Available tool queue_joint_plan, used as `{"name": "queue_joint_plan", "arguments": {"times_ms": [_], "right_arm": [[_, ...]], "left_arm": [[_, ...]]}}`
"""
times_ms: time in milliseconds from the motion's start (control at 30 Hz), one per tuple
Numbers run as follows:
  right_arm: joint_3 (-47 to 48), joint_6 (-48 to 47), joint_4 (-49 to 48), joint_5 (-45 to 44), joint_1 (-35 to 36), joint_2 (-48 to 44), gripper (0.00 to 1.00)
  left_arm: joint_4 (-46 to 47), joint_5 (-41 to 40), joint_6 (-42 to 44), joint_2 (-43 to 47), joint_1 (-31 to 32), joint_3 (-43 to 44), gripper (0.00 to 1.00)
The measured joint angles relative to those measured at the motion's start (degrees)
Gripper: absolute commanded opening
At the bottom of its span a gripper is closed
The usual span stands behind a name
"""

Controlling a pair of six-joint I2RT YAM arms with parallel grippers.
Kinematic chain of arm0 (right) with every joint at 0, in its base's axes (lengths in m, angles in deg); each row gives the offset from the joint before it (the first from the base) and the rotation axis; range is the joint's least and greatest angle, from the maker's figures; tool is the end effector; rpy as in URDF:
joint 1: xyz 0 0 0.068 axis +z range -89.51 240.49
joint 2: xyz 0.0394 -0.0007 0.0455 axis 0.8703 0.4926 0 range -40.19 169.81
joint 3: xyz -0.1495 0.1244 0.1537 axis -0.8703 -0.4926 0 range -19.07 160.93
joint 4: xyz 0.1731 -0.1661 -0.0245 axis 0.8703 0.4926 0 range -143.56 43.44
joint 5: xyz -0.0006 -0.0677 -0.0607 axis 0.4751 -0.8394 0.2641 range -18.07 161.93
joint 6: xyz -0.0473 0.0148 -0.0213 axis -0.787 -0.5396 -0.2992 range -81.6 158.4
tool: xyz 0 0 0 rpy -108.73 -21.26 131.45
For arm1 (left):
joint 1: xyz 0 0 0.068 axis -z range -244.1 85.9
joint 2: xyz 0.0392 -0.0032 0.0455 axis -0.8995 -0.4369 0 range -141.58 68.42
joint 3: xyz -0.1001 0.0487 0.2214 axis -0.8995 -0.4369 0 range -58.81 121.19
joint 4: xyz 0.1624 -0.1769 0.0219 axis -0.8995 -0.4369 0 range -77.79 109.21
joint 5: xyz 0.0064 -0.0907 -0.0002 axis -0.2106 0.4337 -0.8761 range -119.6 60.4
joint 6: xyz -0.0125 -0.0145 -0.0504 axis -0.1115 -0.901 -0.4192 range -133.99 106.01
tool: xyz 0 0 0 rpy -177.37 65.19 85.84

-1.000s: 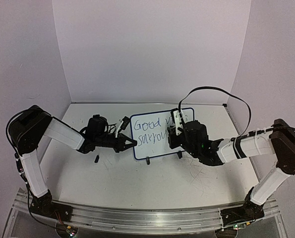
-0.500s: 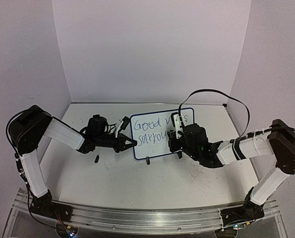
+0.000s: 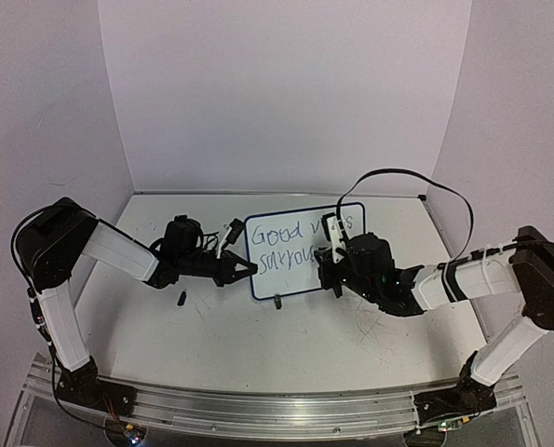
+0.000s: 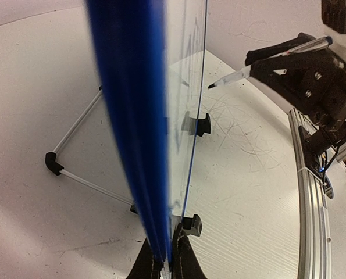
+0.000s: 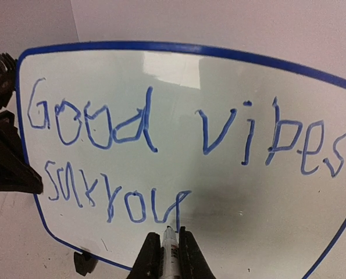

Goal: Write a sentence on the whiteboard

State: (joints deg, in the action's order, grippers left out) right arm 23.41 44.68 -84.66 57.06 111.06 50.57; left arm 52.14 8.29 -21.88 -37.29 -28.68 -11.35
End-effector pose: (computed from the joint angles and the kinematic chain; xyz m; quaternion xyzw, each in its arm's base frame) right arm 0.2103 0.2414 0.1929 -0.2297 0.7681 0.1886 0.5672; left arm 0.2687 -0.2179 0.1408 0.3588 0.7349 -0.4416 0.3690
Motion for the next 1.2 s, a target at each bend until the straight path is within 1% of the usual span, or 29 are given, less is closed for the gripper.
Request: {"name": "queue_joint_plan", "arguments": {"times_ms": [100,200,600,1200], "right_arm": [[0.00,-0.48,-0.33,0.82,-0.32,-2.65,0.00],[0.00,-1.80,-0.97,0.92,-0.90,-3.21,0.00],[0.00,-4.72,-0.76,1.02,-1.42,-3.10,0.00],[1.04,-4.98,-2.05,-0.97,-1.42,-0.62,0.00]], "left_arm": [[0.00,0.00,0.25,0.00,0.00,0.00,0.00],[0.00,0.01,0.39,0.00,0.00,0.01,0.00],[0.00,0.00,0.44,0.00,0.00,0.00,0.00],[0.00,0.00,0.46,0.00,0.00,0.00,0.00]]}}
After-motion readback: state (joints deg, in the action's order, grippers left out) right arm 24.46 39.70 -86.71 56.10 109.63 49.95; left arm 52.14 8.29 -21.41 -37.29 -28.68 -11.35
